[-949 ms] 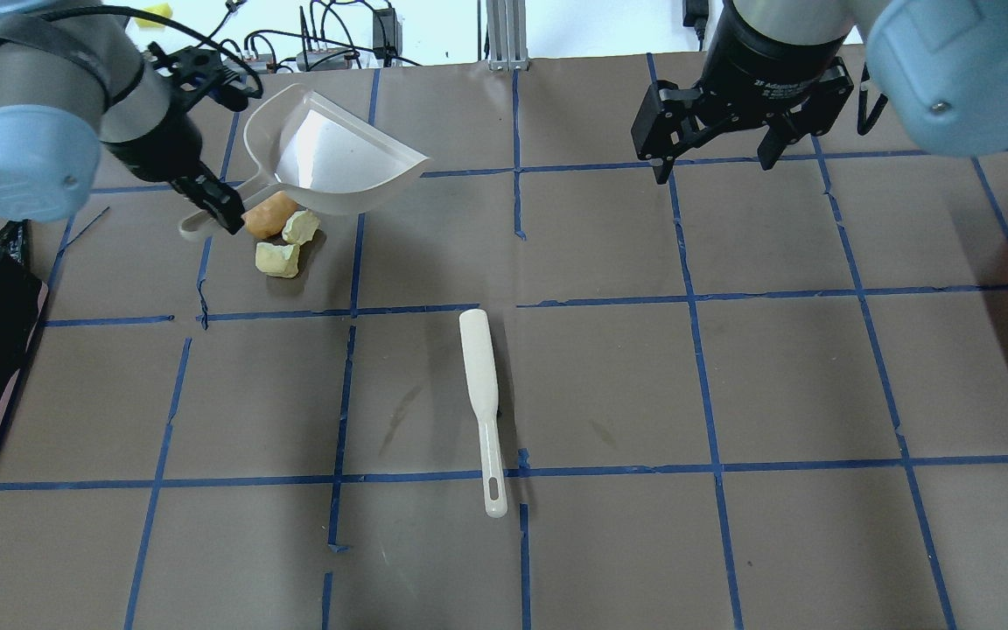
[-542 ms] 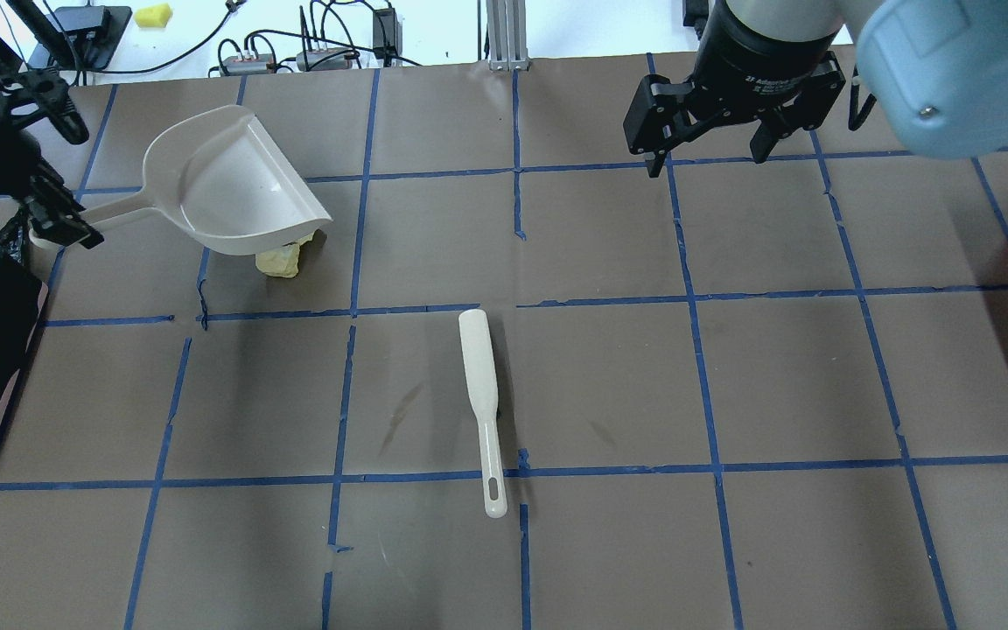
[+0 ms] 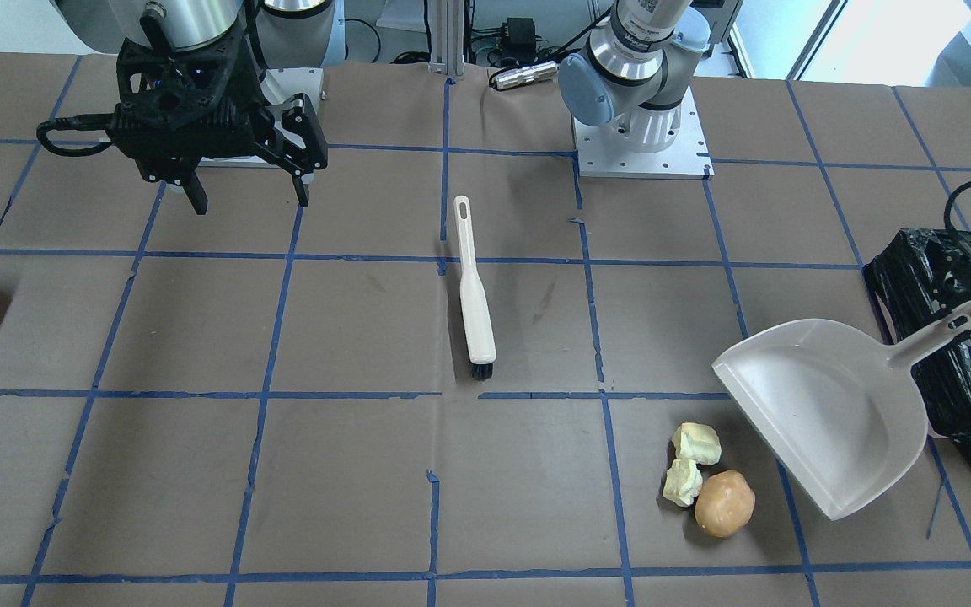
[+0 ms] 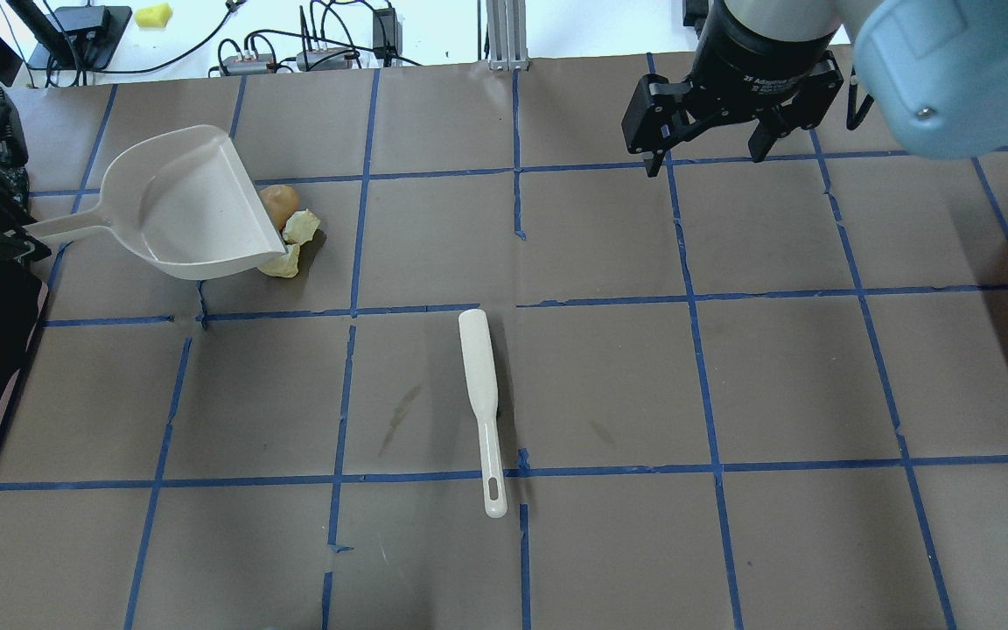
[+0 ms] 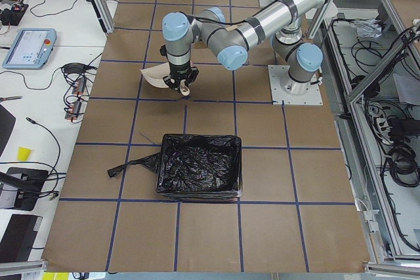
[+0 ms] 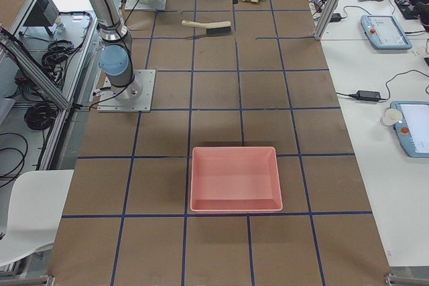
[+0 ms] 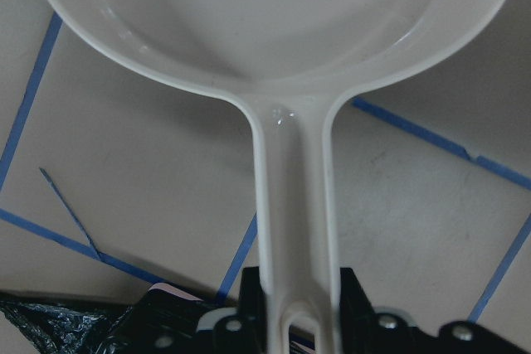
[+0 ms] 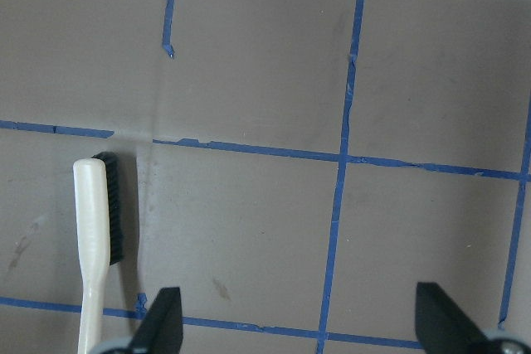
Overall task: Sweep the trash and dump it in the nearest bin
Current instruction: 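Carry the dustpan with the left gripper and set it beside the bread and cake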
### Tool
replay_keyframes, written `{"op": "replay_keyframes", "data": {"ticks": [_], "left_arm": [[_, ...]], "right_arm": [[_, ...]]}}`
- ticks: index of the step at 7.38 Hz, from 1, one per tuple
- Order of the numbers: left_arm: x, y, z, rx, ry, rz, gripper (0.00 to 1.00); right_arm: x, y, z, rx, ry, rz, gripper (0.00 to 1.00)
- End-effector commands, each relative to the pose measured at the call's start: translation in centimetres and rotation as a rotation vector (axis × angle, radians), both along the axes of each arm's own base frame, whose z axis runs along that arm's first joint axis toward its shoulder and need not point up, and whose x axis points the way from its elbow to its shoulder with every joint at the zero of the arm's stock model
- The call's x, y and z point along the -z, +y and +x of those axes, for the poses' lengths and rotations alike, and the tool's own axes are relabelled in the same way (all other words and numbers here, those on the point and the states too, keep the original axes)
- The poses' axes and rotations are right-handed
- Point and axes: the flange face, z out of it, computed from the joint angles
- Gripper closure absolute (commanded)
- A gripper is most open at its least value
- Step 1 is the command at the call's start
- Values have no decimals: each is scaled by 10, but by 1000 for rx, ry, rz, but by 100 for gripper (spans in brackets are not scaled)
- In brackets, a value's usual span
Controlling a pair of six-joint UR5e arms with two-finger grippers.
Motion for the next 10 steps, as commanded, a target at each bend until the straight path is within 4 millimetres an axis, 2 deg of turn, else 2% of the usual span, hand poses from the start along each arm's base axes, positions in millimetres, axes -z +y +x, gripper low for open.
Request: {"op": "replay_keyframes", "data": {"ticks": [1, 2, 3, 4, 6, 8, 10], "left_arm": [[47, -23, 54, 46, 33, 33, 100], [53, -35, 51, 118, 37, 35, 99], [53, -47, 28, 179, 40, 39, 99], [63, -51, 14, 227, 50, 52, 99], [81, -66, 8, 310, 25, 21, 99], [85, -68, 5, 319, 26, 20, 98], [87, -72, 6, 364, 1, -7, 98]], "right_arm": [[1, -1, -1, 0, -1, 1, 0], [1, -1, -2, 0, -1, 1, 0], [1, -1, -2, 1, 1, 1, 0], [1, -1, -2, -1, 1, 1, 0], [0, 5, 7, 59, -9, 13, 0], [23, 33, 58, 107, -42, 78, 0], [77, 75, 137, -28, -5, 174, 0]]}}
